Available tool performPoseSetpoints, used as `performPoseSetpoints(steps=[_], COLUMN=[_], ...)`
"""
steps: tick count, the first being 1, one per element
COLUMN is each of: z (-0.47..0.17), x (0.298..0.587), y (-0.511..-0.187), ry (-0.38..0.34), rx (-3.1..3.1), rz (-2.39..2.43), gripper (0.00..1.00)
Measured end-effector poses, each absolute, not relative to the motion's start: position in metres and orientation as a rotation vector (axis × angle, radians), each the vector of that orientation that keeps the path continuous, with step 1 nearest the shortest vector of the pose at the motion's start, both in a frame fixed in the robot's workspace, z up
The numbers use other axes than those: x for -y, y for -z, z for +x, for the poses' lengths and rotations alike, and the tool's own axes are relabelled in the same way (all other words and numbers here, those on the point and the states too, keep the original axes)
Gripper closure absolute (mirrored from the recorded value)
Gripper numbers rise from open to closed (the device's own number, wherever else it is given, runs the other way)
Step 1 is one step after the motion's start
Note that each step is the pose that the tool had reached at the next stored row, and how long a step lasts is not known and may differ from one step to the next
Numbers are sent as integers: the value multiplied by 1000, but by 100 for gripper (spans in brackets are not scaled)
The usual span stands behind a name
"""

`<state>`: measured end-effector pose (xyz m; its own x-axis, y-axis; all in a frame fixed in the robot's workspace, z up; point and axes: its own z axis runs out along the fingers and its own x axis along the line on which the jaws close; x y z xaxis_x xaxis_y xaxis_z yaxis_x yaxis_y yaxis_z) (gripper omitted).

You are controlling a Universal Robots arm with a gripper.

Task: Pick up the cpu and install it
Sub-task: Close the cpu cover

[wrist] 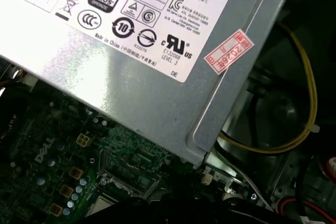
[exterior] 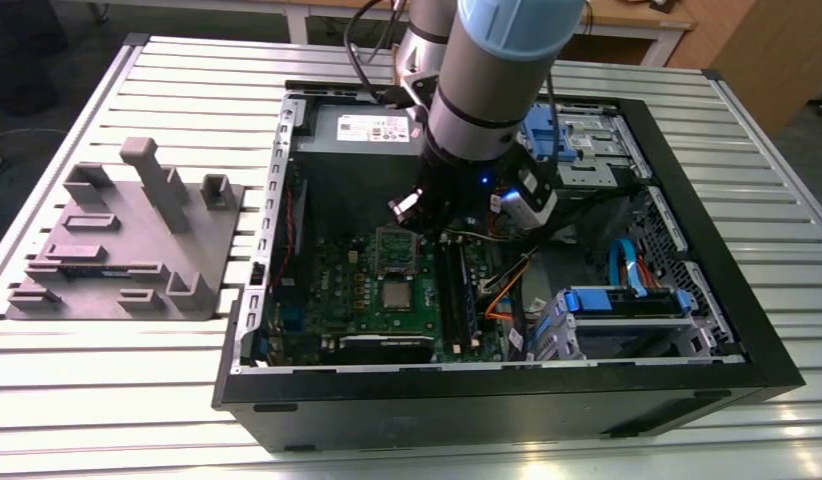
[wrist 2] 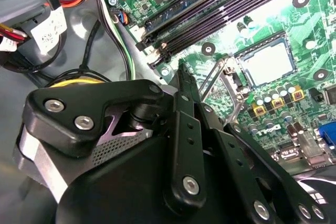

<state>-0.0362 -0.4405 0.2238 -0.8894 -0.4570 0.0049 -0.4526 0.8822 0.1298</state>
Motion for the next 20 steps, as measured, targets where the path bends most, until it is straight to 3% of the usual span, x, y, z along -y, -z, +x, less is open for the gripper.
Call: performPoseSetpoints(steps=[20], z=[-36], x=[440], y=[-230], ry=[190], rx=[2961], rz=[896], gripper=[90])
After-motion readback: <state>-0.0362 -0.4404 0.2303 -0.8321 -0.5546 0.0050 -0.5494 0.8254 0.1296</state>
